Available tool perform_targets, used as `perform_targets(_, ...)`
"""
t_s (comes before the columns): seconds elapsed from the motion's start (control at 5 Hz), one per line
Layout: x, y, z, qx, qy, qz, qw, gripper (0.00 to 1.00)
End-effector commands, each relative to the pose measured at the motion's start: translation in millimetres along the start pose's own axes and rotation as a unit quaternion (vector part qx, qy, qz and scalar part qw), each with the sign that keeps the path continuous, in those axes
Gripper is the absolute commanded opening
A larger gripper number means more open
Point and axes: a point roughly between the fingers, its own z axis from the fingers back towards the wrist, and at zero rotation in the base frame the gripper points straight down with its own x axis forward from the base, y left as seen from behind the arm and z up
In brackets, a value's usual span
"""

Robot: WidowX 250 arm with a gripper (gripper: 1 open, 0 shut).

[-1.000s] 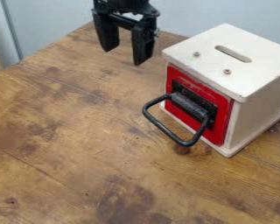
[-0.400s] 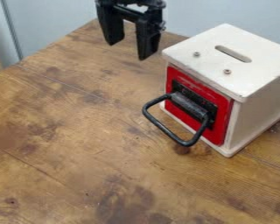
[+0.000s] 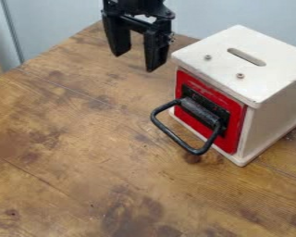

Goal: Close the drawer

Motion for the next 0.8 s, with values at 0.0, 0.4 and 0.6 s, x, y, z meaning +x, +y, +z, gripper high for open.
perform_targets(0.0,2.1,-1.3,18.7,0.007,-0.025,-0.004,0.9996,1.0)
perform_targets(0.4,3.0,0.4,22.1,0.01,-0.032,-0.005,0.9994,1.0)
perform_targets(0.6,3.5,1.4,23.8,0.01,-0.035,-0.004,0.9993,1.0)
